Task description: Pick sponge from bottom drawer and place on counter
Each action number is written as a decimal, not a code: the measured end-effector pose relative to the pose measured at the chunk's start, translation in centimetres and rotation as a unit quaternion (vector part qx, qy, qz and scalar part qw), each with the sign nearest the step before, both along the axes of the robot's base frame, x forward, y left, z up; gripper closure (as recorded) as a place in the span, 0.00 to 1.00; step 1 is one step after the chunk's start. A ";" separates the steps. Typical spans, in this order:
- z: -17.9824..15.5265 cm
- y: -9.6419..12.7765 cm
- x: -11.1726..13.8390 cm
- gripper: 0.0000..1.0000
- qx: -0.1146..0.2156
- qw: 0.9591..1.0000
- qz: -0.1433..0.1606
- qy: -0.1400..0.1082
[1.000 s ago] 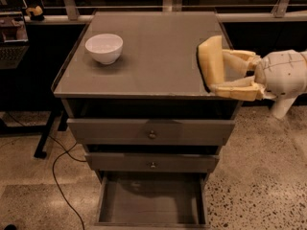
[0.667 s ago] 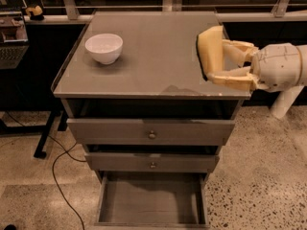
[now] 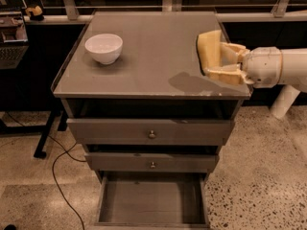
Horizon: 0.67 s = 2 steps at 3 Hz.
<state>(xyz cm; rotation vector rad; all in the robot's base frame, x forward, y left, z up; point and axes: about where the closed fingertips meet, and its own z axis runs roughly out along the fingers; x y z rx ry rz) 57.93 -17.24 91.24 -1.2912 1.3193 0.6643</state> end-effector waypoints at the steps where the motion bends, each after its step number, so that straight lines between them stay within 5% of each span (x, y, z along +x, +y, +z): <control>1: -4.3 -0.1 2.4 1.00 -0.008 0.998 -0.019 0.054; 2: -7.9 -0.5 4.1 1.00 -0.021 0.994 -0.046 0.100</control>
Offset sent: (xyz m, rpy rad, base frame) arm 0.0598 -0.0173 -0.1226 -0.0773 0.3152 -0.1709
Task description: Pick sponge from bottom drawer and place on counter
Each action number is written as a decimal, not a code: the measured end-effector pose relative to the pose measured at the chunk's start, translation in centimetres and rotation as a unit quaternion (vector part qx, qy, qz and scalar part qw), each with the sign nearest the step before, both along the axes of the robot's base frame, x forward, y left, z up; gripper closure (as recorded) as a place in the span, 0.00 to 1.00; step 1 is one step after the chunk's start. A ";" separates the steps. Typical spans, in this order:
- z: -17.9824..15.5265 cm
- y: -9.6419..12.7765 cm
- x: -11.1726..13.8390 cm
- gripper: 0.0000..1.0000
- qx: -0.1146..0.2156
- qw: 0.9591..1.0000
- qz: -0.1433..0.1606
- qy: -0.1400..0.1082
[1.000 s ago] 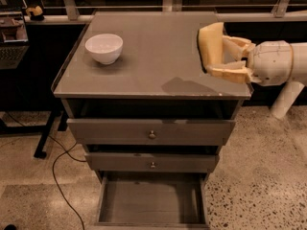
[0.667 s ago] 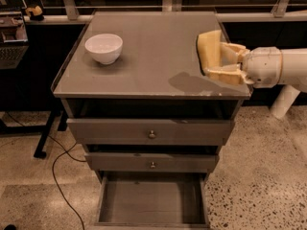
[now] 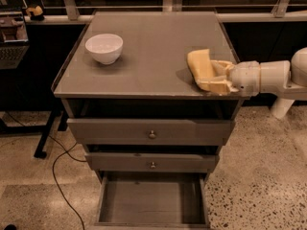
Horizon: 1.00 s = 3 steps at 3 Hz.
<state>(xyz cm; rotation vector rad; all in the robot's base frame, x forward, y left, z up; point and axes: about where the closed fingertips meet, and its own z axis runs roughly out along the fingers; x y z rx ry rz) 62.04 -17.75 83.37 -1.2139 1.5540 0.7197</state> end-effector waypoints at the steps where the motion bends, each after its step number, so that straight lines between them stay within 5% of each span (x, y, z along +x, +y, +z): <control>1: -0.1 0.0 0.1 0.81 0.000 1.000 -0.002 0.002; 3: -0.1 0.0 0.1 0.35 0.000 1.000 -0.002 0.002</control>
Offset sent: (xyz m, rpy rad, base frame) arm 0.0007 -0.0004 -0.0007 -0.0001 0.0047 -0.0039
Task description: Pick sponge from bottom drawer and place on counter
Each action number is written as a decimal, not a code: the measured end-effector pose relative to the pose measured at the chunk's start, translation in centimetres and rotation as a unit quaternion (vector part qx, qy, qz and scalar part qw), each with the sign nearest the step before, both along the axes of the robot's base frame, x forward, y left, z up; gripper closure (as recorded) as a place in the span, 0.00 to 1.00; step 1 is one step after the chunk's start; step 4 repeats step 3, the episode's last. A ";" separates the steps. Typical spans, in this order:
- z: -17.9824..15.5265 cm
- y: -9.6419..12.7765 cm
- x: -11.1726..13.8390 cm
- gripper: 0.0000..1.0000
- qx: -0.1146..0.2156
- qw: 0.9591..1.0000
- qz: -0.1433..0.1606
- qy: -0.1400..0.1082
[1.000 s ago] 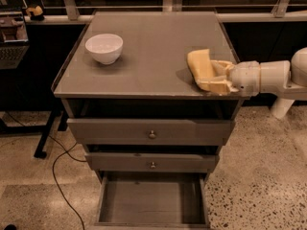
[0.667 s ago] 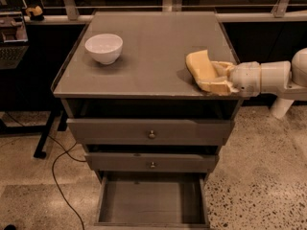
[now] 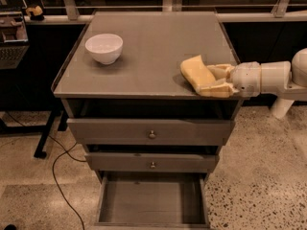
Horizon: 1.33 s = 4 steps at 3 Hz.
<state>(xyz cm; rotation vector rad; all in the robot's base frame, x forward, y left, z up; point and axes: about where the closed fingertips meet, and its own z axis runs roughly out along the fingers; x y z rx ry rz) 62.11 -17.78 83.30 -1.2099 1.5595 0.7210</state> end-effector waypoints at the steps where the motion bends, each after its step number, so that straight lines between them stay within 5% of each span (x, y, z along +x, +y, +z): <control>1: 0.0 0.1 0.0 0.12 0.002 1.000 0.002 -0.001; 2: 2.2 0.8 -0.4 0.00 0.004 1.000 0.017 -0.026; 4: 2.2 0.8 -0.4 0.00 0.004 1.000 0.017 -0.026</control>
Offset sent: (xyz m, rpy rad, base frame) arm -0.0094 0.0100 0.0522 0.0112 -0.1218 0.0598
